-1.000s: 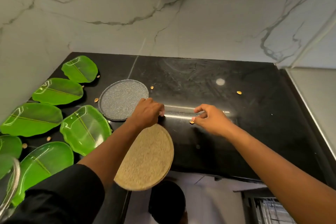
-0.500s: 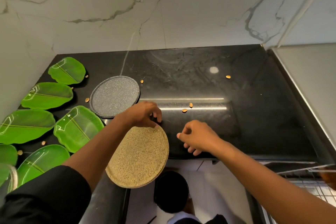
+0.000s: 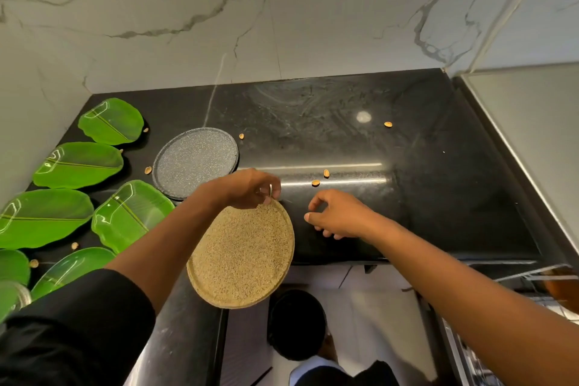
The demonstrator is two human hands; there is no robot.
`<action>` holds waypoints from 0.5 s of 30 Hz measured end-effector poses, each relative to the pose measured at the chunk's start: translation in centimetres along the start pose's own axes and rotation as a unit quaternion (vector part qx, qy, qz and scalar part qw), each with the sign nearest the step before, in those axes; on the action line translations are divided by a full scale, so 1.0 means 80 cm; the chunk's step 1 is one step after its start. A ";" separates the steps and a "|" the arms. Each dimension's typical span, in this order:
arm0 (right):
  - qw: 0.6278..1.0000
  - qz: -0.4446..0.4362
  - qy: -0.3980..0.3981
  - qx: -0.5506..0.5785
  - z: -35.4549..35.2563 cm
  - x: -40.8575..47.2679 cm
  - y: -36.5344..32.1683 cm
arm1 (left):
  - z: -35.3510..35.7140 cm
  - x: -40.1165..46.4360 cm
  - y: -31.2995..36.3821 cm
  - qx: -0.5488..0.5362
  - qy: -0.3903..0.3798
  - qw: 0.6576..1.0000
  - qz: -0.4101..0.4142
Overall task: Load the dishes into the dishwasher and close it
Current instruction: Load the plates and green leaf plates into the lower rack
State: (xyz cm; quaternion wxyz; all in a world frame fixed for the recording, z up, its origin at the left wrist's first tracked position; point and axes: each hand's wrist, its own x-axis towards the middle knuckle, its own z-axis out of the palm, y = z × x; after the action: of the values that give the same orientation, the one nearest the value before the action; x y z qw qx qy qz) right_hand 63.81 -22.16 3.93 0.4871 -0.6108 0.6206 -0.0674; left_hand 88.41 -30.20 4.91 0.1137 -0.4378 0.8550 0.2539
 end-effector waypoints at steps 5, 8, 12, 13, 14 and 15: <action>0.996 -0.008 -0.019 0.089 -0.031 -0.006 -0.002 | -0.046 0.019 0.040 -0.084 0.008 0.996 0.038; 0.989 -0.030 -0.017 0.141 -0.065 -0.020 0.003 | -0.083 0.034 0.077 -0.131 0.027 0.988 0.082; 0.974 -0.032 0.038 0.220 -0.131 -0.055 0.026 | -0.126 0.072 0.151 -0.205 0.081 0.964 0.148; 0.972 -0.033 0.055 0.227 -0.149 -0.066 0.033 | -0.133 0.081 0.170 -0.215 0.101 0.958 0.162; 0.970 -0.037 0.074 0.228 -0.170 -0.081 0.045 | -0.138 0.094 0.194 -0.218 0.121 0.952 0.178; 0.969 -0.047 0.087 0.228 -0.189 -0.096 0.055 | -0.141 0.105 0.217 -0.221 0.141 0.945 0.195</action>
State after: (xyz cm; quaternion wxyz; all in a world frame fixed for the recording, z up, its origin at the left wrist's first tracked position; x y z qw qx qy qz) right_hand 48.68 -22.50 12.71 0.5536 -0.5036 0.5999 -0.2828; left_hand 69.76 -33.60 16.77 -0.1591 -0.3084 0.8533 0.3891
